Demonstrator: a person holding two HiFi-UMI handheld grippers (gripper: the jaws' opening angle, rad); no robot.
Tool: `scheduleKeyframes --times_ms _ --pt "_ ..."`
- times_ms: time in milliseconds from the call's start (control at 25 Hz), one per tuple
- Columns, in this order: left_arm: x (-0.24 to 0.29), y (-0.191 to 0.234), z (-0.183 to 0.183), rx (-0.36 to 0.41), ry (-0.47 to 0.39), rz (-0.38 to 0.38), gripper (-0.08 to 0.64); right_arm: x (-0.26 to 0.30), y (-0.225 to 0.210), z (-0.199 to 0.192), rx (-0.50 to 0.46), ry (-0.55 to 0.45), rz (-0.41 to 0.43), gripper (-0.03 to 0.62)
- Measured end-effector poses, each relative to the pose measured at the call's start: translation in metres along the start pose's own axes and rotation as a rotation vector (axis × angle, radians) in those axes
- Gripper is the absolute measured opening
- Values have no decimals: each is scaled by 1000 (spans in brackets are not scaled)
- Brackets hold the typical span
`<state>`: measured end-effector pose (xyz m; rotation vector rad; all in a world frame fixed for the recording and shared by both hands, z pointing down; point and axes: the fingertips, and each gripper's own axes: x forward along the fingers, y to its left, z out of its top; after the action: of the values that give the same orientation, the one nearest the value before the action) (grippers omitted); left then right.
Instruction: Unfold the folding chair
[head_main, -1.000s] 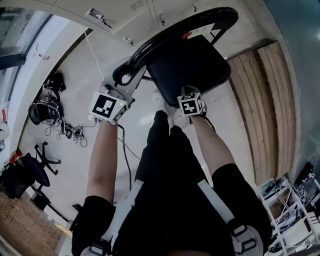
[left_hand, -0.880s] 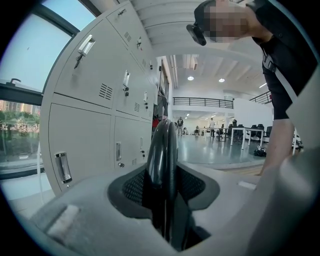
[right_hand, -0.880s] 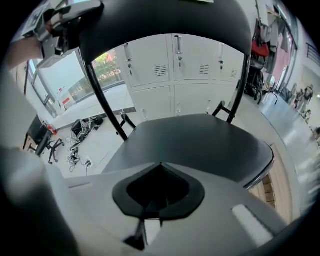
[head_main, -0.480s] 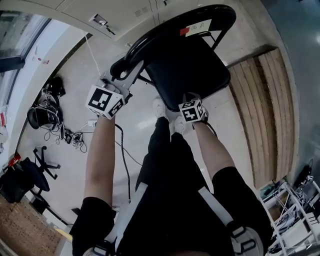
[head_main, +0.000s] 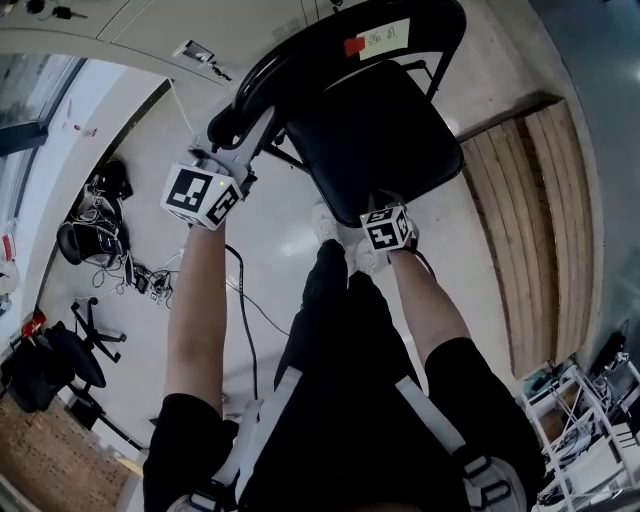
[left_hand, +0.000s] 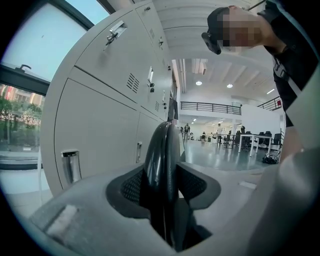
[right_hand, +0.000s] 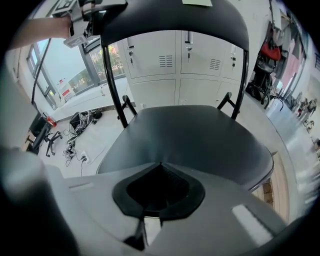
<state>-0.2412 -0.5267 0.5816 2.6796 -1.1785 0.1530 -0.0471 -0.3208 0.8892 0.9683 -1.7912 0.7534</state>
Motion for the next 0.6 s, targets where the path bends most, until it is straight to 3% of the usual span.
scheduleKeyframes --times_ms 240,600 --pt "13 29 -5 -11 -2 -1 169 15 3 3 -9 42 15 6" --pt "27 48 -3 3 -21 21 179 27 -2 5 1 29 14 6"
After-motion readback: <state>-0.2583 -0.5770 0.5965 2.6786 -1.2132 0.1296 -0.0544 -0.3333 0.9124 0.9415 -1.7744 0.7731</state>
